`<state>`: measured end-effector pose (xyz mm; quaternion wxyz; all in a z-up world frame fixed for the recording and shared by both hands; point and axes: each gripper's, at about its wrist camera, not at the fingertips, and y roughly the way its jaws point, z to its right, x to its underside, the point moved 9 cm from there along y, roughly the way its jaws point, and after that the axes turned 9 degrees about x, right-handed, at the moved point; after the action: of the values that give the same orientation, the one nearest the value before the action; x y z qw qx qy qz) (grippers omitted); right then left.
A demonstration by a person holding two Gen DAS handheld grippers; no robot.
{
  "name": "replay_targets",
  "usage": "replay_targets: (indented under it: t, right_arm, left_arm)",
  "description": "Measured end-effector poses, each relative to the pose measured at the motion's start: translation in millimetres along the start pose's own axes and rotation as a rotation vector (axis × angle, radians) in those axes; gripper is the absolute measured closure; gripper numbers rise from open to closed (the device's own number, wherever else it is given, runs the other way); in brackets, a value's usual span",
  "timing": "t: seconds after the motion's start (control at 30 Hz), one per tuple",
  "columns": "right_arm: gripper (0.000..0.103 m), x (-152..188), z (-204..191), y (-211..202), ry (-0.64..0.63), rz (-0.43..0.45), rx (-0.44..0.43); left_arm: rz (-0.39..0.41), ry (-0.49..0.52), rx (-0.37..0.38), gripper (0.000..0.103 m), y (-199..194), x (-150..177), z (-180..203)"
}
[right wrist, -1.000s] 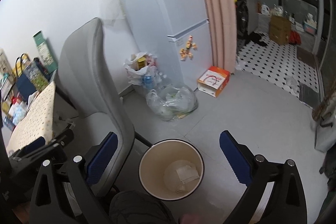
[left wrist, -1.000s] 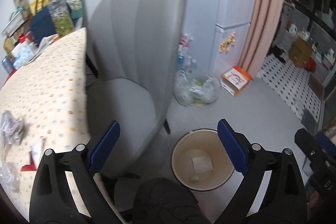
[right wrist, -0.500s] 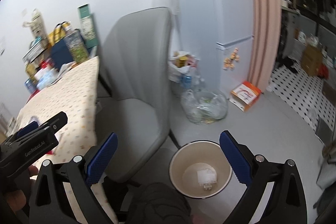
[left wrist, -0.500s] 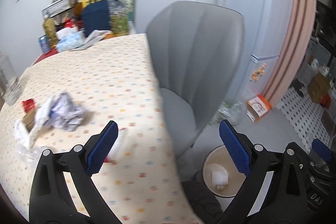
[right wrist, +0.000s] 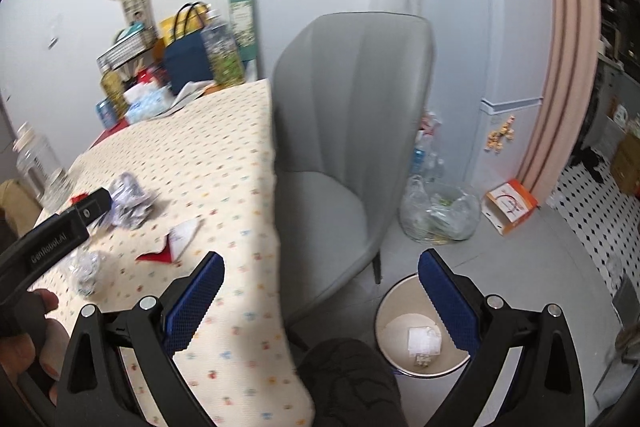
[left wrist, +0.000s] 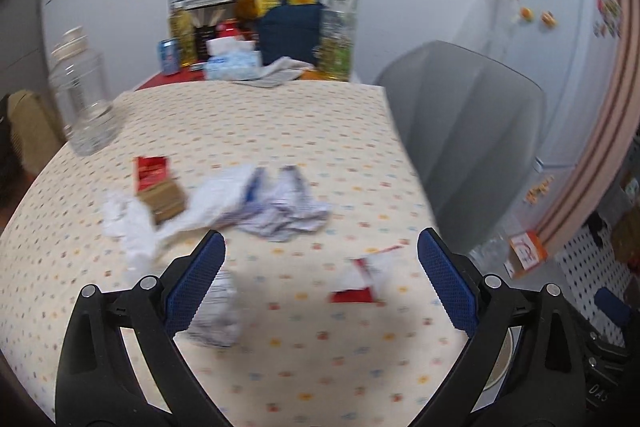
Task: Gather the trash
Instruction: 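Move both open tools back over the table toward the remaining trash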
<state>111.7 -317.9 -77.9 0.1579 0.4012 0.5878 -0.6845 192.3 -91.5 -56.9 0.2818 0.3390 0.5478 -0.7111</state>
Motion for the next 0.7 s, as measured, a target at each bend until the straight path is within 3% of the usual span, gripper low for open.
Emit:
replay_targets:
  t: [0.43, 0.7]
  right_arm:
    - [0.008, 13.2, -80.1, -8.5, -0.120, 0.001, -0.084]
    - [0.008, 27.5, -115.8, -13.1, -0.171, 0.003, -0.113]
  left_arm:
    - [0.028, -0.136, -0.115, 0.007, -31.2, 16.0, -96.3]
    - [0.024, -0.220, -0.141, 0.007, -41.5, 30.5, -141.0]
